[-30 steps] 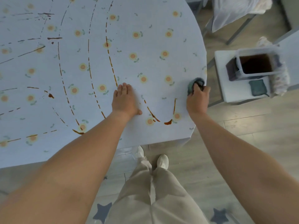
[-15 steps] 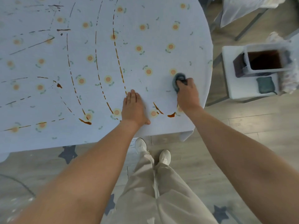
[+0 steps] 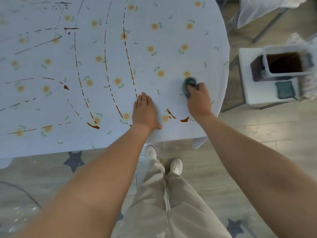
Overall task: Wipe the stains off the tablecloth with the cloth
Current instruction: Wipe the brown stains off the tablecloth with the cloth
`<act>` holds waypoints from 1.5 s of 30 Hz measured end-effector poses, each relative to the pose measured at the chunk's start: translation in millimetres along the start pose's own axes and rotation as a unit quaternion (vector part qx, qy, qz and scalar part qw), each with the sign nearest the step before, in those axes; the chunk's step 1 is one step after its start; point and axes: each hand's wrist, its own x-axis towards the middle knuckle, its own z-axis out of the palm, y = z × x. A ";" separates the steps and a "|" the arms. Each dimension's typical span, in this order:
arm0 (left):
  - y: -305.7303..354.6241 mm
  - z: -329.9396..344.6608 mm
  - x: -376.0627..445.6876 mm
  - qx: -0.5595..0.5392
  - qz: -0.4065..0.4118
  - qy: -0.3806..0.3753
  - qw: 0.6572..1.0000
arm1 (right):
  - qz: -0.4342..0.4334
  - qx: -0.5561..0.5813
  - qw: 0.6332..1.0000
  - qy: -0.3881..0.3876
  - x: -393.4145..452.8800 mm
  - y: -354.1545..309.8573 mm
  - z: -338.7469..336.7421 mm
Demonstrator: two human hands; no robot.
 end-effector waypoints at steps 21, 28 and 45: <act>7.3 4.5 -13.9 0.033 -0.002 0.000 0.999 | 0.125 0.037 0.991 0.040 -36.0 -12.4 0.8; 21.2 24.7 -34.3 0.015 0.011 0.003 1.000 | -0.146 -0.008 0.987 -0.062 -60.6 14.5 4.6; 19.1 31.9 -31.2 0.000 0.001 0.015 1.000 | -0.009 0.058 0.998 0.007 -102.2 18.0 5.5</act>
